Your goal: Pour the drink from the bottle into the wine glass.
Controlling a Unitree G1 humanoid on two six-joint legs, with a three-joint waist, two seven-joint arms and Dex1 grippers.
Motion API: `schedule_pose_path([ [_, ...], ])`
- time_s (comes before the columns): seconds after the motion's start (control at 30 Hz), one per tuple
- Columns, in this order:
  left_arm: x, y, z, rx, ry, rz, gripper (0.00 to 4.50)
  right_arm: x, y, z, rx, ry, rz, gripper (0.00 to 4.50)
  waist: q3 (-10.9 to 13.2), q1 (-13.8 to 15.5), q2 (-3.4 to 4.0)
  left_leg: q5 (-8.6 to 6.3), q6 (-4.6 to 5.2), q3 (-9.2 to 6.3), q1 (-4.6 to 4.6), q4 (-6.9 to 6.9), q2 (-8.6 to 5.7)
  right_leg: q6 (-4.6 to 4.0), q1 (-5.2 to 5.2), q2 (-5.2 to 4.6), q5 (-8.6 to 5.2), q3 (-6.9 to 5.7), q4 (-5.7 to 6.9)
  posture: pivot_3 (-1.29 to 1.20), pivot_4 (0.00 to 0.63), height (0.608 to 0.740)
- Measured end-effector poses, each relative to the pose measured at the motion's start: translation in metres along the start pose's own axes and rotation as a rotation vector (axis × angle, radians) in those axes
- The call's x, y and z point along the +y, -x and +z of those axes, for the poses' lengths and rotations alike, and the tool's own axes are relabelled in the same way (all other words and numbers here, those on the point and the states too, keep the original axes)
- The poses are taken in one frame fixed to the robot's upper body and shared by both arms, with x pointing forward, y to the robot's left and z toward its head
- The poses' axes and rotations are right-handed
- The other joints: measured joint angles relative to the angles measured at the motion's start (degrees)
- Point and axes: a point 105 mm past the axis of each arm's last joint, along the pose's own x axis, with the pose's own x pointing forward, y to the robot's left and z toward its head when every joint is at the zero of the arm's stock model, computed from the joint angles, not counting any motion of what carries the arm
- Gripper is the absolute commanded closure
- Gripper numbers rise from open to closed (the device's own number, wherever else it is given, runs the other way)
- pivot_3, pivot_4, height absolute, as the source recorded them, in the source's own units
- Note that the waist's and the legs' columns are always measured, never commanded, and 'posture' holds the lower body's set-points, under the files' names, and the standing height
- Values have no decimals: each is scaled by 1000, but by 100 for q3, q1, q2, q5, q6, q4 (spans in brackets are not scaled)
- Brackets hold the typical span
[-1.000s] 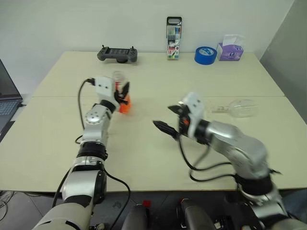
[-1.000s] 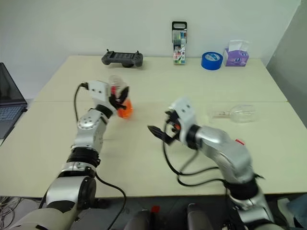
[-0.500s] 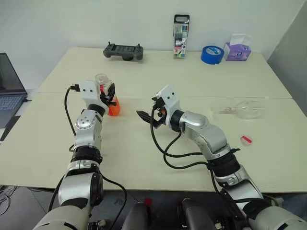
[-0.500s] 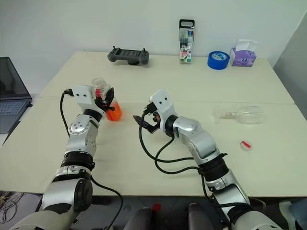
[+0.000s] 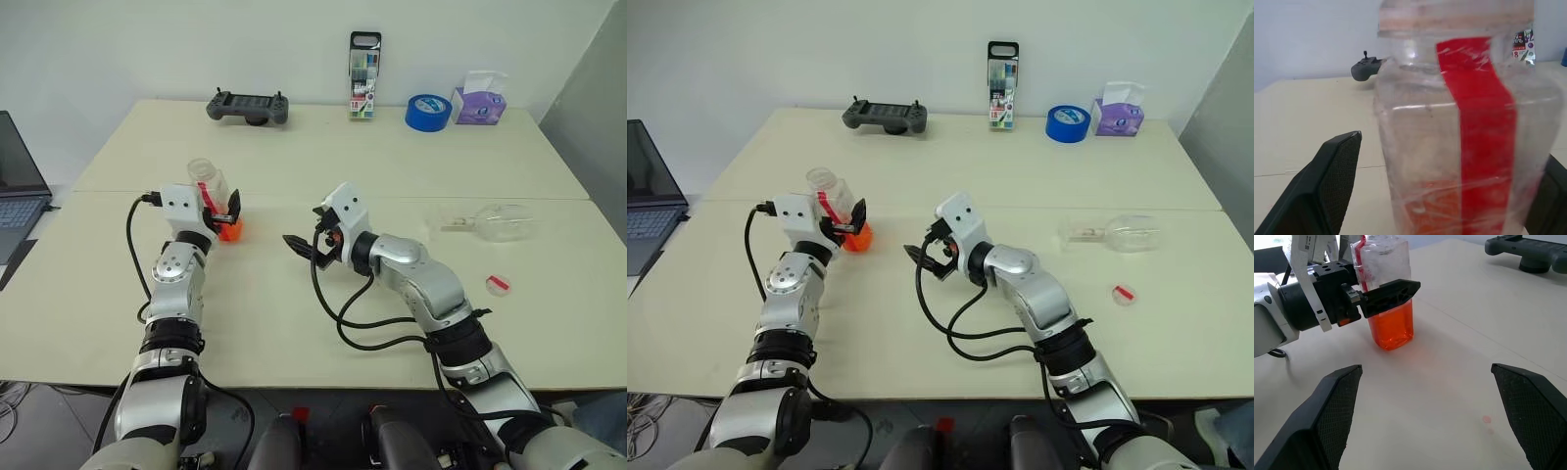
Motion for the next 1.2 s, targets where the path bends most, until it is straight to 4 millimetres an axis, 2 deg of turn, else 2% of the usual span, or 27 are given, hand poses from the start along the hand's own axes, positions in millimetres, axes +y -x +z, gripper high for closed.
schedule_pose_path([
  [0.1,-2,7,-3,15,-7,-10,35,-5,5,-1,-4,-3,-18,0,0,0,0,0,0,2,1,-1,0,0,0,0,0,2,-1,0,150,740],
  [0.3,-14,29,-22,86,-13,-58,35,-7,16,-2,3,17,-26,0,0,1,0,0,0,1,0,-1,1,0,0,-1,0,3,-2,0,150,740],
  [0.53,-11,45,-20,82,-82,26,35,-7,27,5,-10,27,-31,0,0,5,0,-1,0,2,1,-1,2,0,4,-1,0,4,-4,0,150,740],
  [0.67,-20,68,-34,130,-107,23,35,-1,39,1,-11,-31,-21,0,0,6,0,-1,0,2,0,-2,2,0,4,-4,0,8,-7,0,150,740],
  [0.8,-22,96,-48,200,-113,22,35,-9,63,-4,-25,-145,-79,0,0,13,0,-1,0,-2,1,-1,3,0,8,-6,0,15,-6,0,150,740],
  [0.87,-41,105,-49,216,-102,-79,35,-15,75,-3,-63,-247,-130,0,-1,11,-1,-1,0,-4,1,-2,3,1,11,-5,-1,14,-7,0,150,740],
  [0.97,-112,126,-47,229,13,-427,35,-45,104,-2,-203,-505,-331,0,-1,47,8,-1,0,-2,0,0,-6,1,17,-8,-1,16,-10,0,150,740],
  [1.03,-148,128,-40,214,93,-574,35,-65,122,-4,-279,-637,-463,0,-1,52,7,0,1,4,0,5,-6,1,18,-5,-2,11,-12,0,150,740],
  [1.1,-166,119,-23,159,106,-667,35,-81,142,-10,-357,-779,-581,0,-1,36,8,1,4,15,3,3,0,2,17,12,-2,10,-10,0,150,740],
  [1.2,-183,108,8,60,95,-766,35,-91,162,-16,-415,-914,-676,0,-8,4,25,0,6,26,3,-4,6,1,16,40,-2,16,-8,0,150,740],
])
